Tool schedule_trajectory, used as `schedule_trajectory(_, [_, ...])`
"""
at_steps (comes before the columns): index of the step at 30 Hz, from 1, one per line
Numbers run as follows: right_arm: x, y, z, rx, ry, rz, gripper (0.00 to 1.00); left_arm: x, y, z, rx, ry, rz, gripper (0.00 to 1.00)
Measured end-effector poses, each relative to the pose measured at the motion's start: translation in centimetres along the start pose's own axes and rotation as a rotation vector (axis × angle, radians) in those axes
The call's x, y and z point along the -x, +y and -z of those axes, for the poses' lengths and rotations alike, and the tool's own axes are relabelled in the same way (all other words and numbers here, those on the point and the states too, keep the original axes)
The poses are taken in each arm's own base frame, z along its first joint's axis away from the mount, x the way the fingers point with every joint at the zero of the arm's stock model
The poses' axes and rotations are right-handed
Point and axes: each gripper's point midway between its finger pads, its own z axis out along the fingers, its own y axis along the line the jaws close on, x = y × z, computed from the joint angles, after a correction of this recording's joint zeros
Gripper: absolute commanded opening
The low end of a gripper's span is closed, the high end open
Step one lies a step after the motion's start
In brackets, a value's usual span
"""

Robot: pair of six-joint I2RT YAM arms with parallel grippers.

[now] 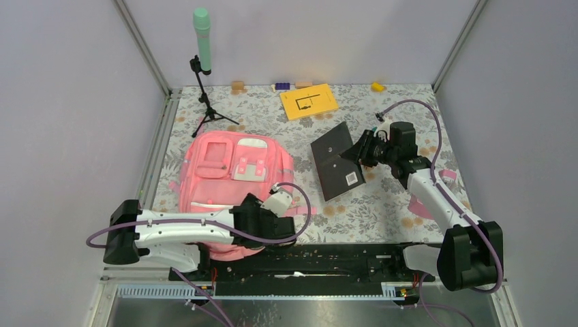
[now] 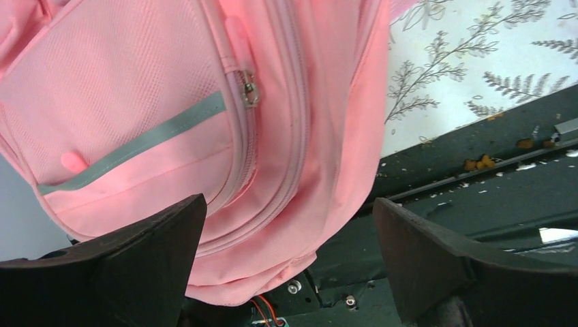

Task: Pack the student bag
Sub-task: Pick up the book from the center of the board.

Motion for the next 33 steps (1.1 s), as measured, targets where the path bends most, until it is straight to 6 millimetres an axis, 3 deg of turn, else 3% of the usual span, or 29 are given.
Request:
schedule_trajectory(14, [-0.3, 1.1, 1.4, 0.021, -0.015, -0.016, 0.00, -2.2, 1.4, -1.6, 0.103, 0.063, 0.010, 0.95])
schedule_trajectory(16, [-0.4, 1.4, 1.5, 0.032, -0.010, -0.020, 0.00, -2.2, 1.5, -2.0, 0.130, 0.072, 0.001, 0.81])
schedule_trajectory(19, [-0.8, 1.7, 1.6, 0.054, 0.009, -0.023, 0.00, -2.1, 1.7, -2.4, 0.159, 0.073, -0.010, 0.51])
schedule_trajectory(22, [-1.3, 2.4, 1.8, 0.090, 0.037, -0.031, 0.00, -1.5, 1.9, -2.4, 0.173, 0.071, -0.015, 0.35])
schedule_trajectory(28, [-2.9, 3.4, 2.9, 0.140, 0.098, -0.047, 0.00, 1.5, 2.6, -1.6, 0.174, 0.039, -0.024, 0.14])
schedule_trajectory(31, [-4.6, 3.5, 3.7, 0.157, 0.134, -0.060, 0.00, 4.2, 3.3, -0.5, 0.165, 0.001, -0.040, 0.01])
schedule_trajectory(33, [-6.5, 3.3, 4.2, 0.160, 0.176, -0.083, 0.00, 6.4, 3.5, 0.3, 0.145, -0.033, -0.043, 0.00])
